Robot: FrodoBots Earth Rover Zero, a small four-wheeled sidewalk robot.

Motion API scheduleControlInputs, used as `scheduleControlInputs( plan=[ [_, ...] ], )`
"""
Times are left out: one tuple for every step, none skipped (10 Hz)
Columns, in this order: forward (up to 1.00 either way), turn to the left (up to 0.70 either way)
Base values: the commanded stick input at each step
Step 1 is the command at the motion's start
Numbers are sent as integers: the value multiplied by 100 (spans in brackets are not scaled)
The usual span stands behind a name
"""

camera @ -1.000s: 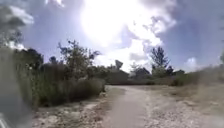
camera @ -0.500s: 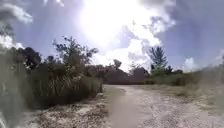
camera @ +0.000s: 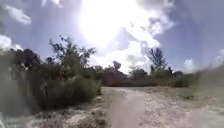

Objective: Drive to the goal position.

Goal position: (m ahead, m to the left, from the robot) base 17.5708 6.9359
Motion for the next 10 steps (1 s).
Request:
scheduleControlInputs(
  plan=[
    [70,0],
    [70,0],
    [70,0],
    [70,0],
    [70,-6],
    [70,-25],
    [70,-35],
    [70,-32],
    [70,-7],
    [70,0]
  ],
)
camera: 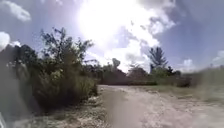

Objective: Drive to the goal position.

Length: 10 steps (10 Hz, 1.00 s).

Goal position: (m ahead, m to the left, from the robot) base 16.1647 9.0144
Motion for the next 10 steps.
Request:
scheduleControlInputs(
  plan=[
    [70,0],
    [70,0],
    [70,0],
    [70,0],
    [70,0],
    [70,0],
    [70,0],
    [70,0],
    [70,0],
    [70,0]
  ],
)
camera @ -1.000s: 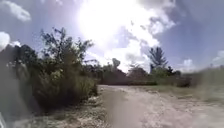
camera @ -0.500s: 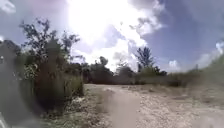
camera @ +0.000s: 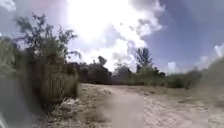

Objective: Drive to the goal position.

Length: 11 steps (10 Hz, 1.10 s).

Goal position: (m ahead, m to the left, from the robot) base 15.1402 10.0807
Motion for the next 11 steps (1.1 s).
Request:
scheduleControlInputs(
  plan=[
    [70,0],
    [70,0],
    [70,0],
    [70,0],
    [70,0],
    [70,0],
    [70,0],
    [70,0],
    [70,0],
    [70,0],
    [70,0]
  ],
)
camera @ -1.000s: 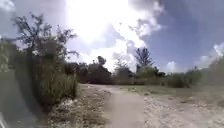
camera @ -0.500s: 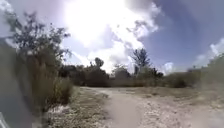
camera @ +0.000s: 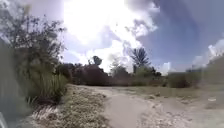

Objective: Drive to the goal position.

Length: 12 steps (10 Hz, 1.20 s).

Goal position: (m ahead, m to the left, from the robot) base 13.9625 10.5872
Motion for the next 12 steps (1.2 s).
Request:
scheduleControlInputs(
  plan=[
    [70,0],
    [70,0],
    [70,0],
    [70,0],
    [70,0],
    [70,0],
    [70,0],
    [70,0],
    [70,0],
    [70,0],
    [70,0],
    [70,0]
  ],
)
